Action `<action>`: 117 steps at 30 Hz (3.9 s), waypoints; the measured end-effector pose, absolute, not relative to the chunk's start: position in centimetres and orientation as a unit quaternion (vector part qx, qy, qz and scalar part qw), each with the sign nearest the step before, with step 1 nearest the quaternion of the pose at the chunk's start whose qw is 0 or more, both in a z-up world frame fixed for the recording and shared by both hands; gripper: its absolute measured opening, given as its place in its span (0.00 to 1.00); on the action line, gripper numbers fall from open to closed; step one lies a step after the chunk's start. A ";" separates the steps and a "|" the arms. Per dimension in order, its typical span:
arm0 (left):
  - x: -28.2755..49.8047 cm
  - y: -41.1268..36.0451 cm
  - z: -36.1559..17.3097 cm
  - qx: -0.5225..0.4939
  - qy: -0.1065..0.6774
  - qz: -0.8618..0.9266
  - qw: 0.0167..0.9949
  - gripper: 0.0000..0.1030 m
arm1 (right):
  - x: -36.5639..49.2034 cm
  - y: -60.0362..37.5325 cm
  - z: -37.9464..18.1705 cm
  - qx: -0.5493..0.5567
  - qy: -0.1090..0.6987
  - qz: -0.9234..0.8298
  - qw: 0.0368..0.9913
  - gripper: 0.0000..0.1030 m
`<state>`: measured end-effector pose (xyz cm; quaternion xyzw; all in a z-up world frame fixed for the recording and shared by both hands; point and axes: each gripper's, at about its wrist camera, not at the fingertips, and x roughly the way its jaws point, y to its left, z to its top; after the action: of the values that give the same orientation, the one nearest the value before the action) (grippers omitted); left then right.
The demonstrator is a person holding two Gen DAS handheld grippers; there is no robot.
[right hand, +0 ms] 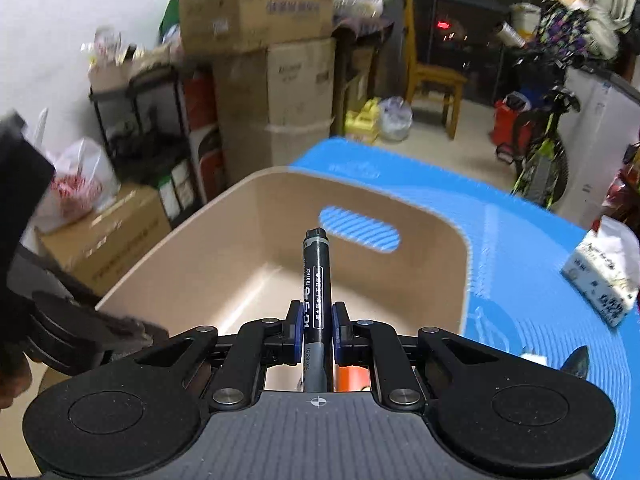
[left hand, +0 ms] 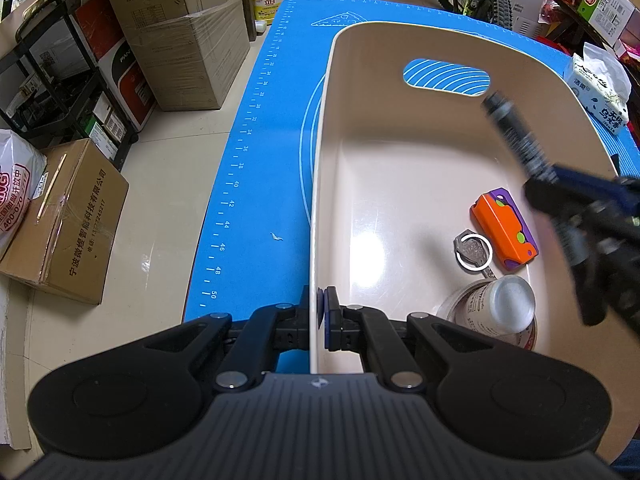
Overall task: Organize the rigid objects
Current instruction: 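Carry the black marker into the bin and release it, then move the right tool back and grasp the green ointment tin, then carry the green tin into the bin and open the right tool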
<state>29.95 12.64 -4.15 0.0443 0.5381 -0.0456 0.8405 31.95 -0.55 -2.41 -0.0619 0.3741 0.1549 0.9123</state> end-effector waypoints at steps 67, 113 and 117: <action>29.9 12.6 -4.3 0.051 0.538 -0.045 0.841 0.06 | 30.6 -27.1 -11.9 0.041 0.402 -0.059 0.913 0.60; 30.0 12.5 -4.2 0.053 0.538 -0.044 0.840 0.06 | 30.1 -17.5 -0.4 -0.013 0.256 -0.012 0.967 0.52; 30.0 12.5 -4.2 0.053 0.538 -0.044 0.840 0.06 | 30.8 -14.5 0.9 -0.019 0.251 0.029 0.967 0.52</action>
<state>29.95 12.54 -4.22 0.0528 0.5378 -0.0439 0.8403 30.83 -14.46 0.94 -0.0187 0.2508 0.0286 0.9674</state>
